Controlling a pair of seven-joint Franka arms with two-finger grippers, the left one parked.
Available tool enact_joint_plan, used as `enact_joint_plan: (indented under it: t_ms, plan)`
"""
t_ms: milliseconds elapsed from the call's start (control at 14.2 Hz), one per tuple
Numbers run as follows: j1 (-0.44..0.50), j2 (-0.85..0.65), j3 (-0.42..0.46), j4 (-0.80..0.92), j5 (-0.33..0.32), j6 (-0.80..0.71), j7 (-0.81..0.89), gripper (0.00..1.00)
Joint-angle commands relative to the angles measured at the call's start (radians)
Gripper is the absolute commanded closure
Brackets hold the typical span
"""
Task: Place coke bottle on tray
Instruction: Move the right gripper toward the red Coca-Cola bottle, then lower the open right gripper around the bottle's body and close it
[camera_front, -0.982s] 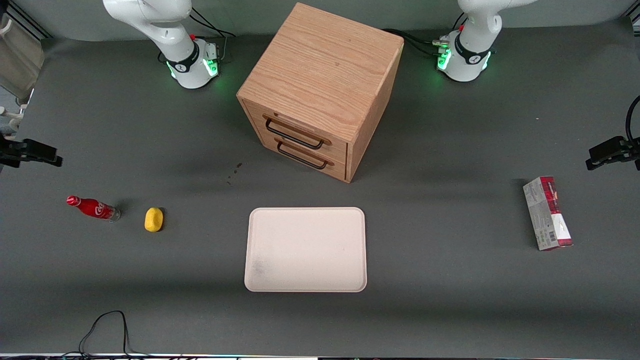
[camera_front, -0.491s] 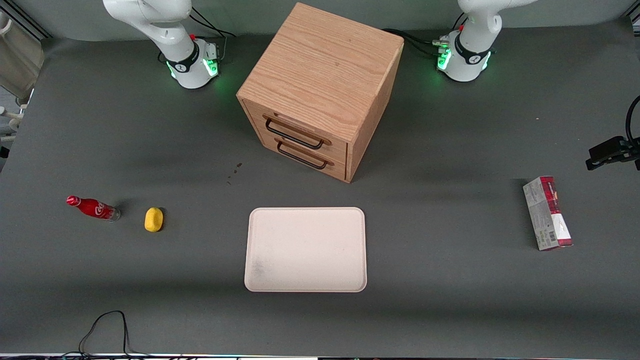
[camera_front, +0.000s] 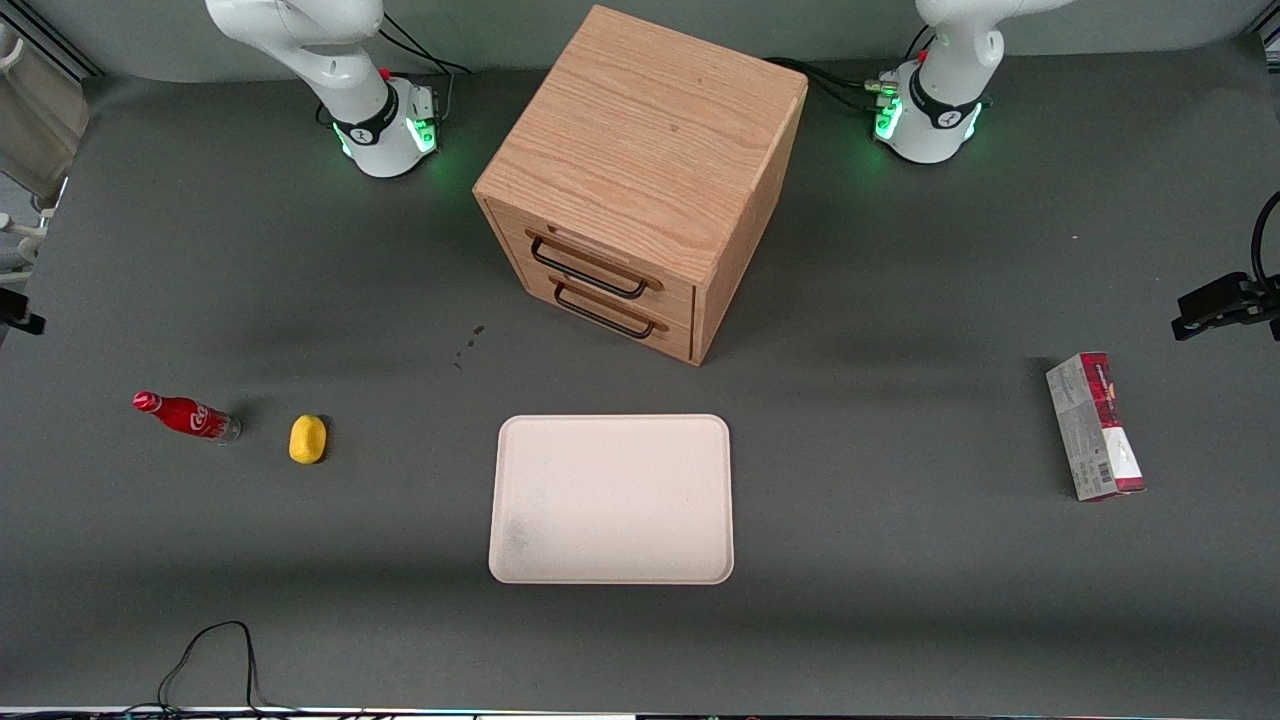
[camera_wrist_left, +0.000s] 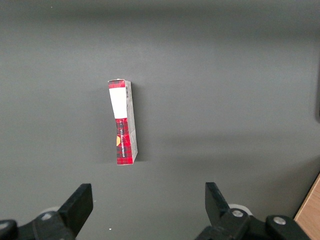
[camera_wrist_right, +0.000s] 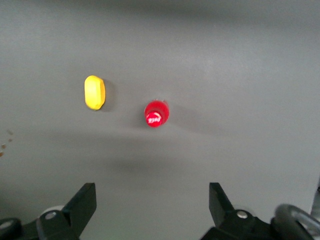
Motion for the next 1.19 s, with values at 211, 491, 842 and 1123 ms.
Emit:
enact_joint_plan:
  t_ms: [211, 491, 842, 1123]
  plan:
    - [0.015, 0.011, -0.007, -0.196, 0.049, 0.233, -0.018, 0.0]
    - [0.035, 0.092, -0.003, -0.199, 0.053, 0.31, -0.015, 0.0]
    - [0.038, 0.158, -0.001, -0.219, 0.093, 0.382, -0.018, 0.0]
    - [0.041, 0.203, -0.001, -0.219, 0.107, 0.416, -0.019, 0.0]
